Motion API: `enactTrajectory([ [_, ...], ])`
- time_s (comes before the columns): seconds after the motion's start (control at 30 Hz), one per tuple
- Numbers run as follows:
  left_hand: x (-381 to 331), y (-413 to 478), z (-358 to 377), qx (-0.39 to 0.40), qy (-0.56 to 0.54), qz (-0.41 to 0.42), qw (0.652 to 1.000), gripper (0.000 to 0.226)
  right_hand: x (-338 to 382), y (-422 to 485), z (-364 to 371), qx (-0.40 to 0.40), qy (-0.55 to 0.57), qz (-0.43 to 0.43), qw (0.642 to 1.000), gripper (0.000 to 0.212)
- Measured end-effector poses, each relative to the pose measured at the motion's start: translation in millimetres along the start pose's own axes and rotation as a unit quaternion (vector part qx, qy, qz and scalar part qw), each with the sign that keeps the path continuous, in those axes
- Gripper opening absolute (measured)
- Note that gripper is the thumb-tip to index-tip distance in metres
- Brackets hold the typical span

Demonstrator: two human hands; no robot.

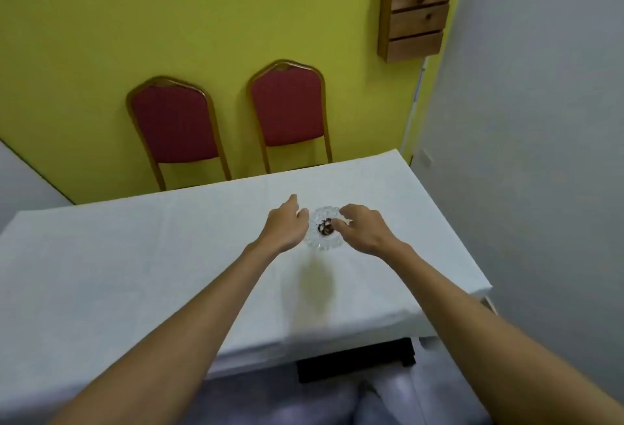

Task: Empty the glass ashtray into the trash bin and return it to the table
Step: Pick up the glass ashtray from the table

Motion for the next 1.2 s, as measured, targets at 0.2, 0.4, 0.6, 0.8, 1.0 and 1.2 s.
enactTrajectory([
  [0.2, 12.2, 30.2, 30.2, 0.031, -0.077, -0.059, 0.995, 0.053, -39.6, 24.6, 7.3, 0.048, 0.024, 0.075, 0.996, 0.053],
  [0.4, 28.3, 79.4, 40.4, 0.037, -0.150, -0.143, 0.978, 0.053, -71.1, 60.4, 5.2, 0.044, 0.083, 0.136, 0.986, 0.045],
  [0.6, 39.6, 118.2, 49.7, 0.041, -0.195, -0.207, 0.958, 0.050, -80.5, 102.3, 0.9, 0.055, 0.101, 0.123, 0.986, 0.041],
  [0.8, 34.0, 140.0, 69.1, -0.023, -0.169, -0.219, 0.961, 0.025, -80.8, 118.7, 13.6, 0.063, 0.073, 0.097, 0.991, 0.033],
  [1.0, 31.5, 138.6, 78.0, -0.034, -0.198, -0.202, 0.958, 0.029, -86.0, 114.7, 16.0, 0.060, 0.100, 0.103, 0.988, 0.032],
  [1.2, 5.9, 130.3, 80.4, -0.021, -0.178, -0.093, 0.979, 0.026, -91.1, 69.1, 9.3, -0.040, 0.200, 0.099, 0.974, 0.027],
])
Point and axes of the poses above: each hand's wrist, its own y-axis towards the middle knuckle, its own z-axis out of the palm, x = y × z, the point moved 1 cm from there along y, towards the middle knuckle, and after that the axes turned 15 degrees about x, right-handed, at the moved point
